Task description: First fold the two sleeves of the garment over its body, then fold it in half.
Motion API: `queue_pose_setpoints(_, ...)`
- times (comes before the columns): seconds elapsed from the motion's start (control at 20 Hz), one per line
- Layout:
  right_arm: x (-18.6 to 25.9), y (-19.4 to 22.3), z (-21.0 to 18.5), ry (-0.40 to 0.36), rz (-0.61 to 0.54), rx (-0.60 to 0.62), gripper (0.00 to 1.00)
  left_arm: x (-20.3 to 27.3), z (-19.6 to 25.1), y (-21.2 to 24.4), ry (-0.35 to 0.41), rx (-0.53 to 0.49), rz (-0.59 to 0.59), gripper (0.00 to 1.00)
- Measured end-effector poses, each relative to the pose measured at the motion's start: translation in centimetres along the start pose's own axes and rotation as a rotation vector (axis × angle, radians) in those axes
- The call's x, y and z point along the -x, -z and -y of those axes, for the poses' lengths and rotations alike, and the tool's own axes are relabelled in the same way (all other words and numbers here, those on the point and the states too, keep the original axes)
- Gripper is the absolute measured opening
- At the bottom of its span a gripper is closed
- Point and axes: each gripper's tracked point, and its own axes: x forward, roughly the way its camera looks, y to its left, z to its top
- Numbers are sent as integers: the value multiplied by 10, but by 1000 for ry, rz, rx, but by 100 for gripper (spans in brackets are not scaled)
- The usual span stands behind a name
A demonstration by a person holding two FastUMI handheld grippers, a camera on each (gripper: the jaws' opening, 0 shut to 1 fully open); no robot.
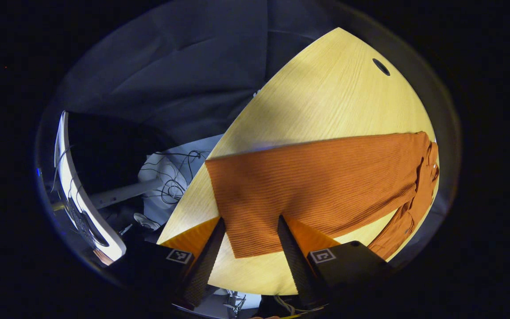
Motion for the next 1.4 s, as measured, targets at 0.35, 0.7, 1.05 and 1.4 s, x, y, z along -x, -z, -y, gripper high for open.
queue_pose_setpoints(0.35, -10, 5, 1, 13, -43, 33, 99, 0, 10, -5, -2, -106, 1, 65)
queue_pose_setpoints(0.7, -8, 17, 12, 19, -76, 28, 98, 4, 31, 0, -56, -183, -11, 4)
queue_pose_setpoints(1.05, -5, 19, 34, 1, -83, -22, 99, 59, 85, -21, -76, -275, 90, 3)
queue_pose_setpoints(1.4, -3, 15, 61, 20, -73, -40, 99, 111, 187, -20, -68, -426, 186, 3)
